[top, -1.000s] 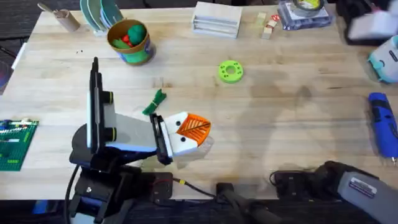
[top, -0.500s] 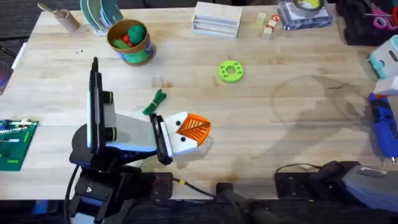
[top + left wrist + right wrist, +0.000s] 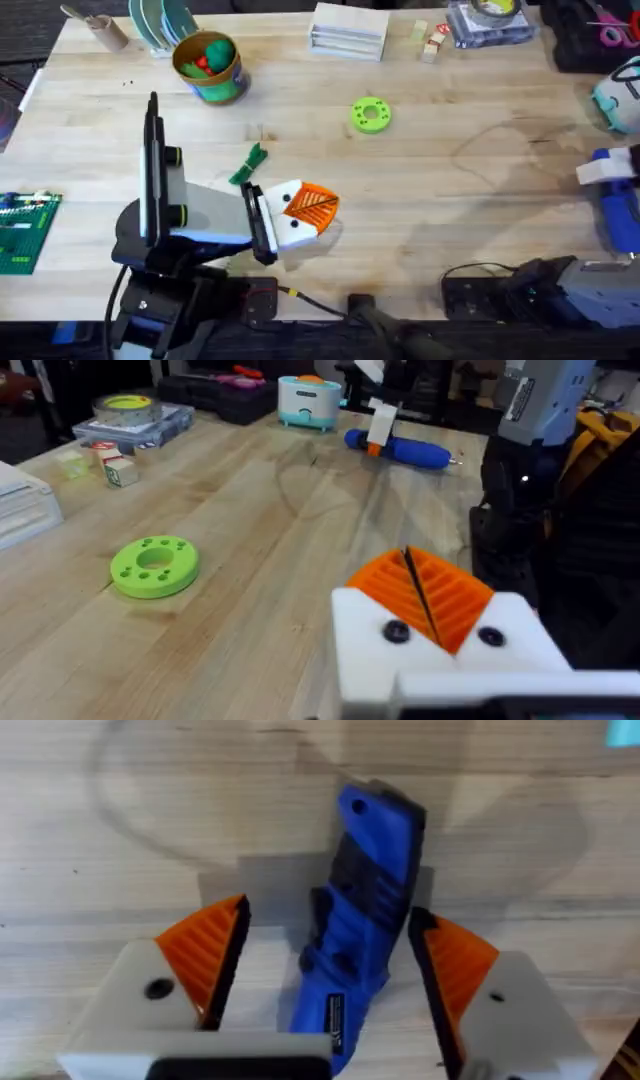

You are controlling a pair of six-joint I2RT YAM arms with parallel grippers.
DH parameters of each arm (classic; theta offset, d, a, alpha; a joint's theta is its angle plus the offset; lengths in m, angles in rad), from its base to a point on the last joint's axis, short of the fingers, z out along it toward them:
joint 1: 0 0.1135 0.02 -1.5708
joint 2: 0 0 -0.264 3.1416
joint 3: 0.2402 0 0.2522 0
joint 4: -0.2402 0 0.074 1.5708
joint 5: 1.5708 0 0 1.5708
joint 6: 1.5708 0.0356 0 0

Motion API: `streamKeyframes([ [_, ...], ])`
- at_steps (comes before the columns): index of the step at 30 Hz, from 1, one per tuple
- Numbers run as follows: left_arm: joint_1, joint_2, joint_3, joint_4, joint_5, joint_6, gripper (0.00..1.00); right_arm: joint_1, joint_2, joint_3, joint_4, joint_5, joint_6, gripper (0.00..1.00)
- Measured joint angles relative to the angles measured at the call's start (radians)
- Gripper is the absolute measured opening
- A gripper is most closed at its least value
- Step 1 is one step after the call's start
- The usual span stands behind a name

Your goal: Pick up the gripper from the table and insert it into the empty holder that is missing its gripper. Then pick up a screw, insert it into the mounting hole, and use the screwdriver to tighten it. Finally, clean up the table by picking up the vegetable and placing it into the bucket.

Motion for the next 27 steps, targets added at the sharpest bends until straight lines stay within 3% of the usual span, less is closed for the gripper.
streamKeyframes([
  [8, 0.000, 0.000, 0.000, 0.000, 0.000, 0.000, 0.004, 0.000, 0.078, 0.000, 0.028, 0.020, -0.027, 0.994],
  [17, 0.000, 0.000, 0.000, 0.000, 0.000, 0.000, 0.004, 0.000, 0.085, 0.005, 0.027, 0.016, -0.014, 0.992],
  [27, 0.000, 0.000, 0.000, 0.000, 0.000, 0.000, 0.004, -0.003, 0.086, 0.005, 0.041, 0.011, 0.009, 0.909],
])
